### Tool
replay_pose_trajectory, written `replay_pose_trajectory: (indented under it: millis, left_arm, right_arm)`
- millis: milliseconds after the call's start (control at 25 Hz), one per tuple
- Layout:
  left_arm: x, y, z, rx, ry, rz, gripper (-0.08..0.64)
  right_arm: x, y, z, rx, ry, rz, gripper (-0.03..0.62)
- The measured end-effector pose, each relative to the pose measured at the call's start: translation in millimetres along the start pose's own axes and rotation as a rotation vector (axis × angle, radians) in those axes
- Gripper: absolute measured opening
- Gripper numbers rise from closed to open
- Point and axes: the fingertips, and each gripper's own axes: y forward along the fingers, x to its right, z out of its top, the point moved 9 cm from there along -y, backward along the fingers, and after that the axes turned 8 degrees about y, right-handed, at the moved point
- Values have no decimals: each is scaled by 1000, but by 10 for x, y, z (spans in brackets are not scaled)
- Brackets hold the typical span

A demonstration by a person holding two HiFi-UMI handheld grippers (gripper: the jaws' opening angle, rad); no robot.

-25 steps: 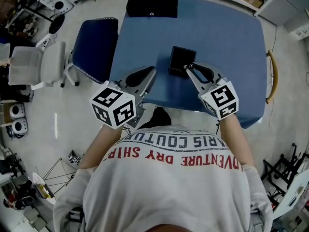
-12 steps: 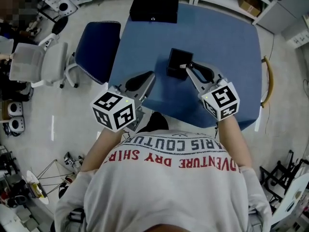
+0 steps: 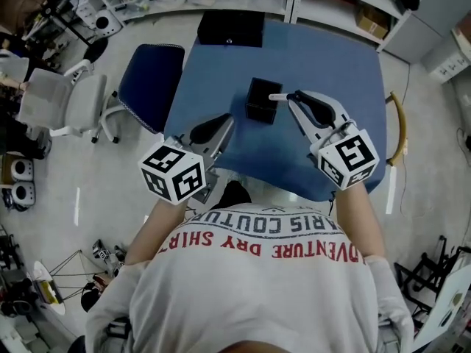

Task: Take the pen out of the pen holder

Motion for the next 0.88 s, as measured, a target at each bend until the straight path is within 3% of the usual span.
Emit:
replay_pose_trajectory:
  millis: [400, 880]
  left_arm:
    - [429, -140, 123, 67, 45, -13, 32]
    - [926, -75, -1, 83, 66, -73, 32]
  right_arm:
    - [-113, -739, 232, 93, 6, -8, 72]
    - [-195, -1335, 1, 91, 73, -2, 72]
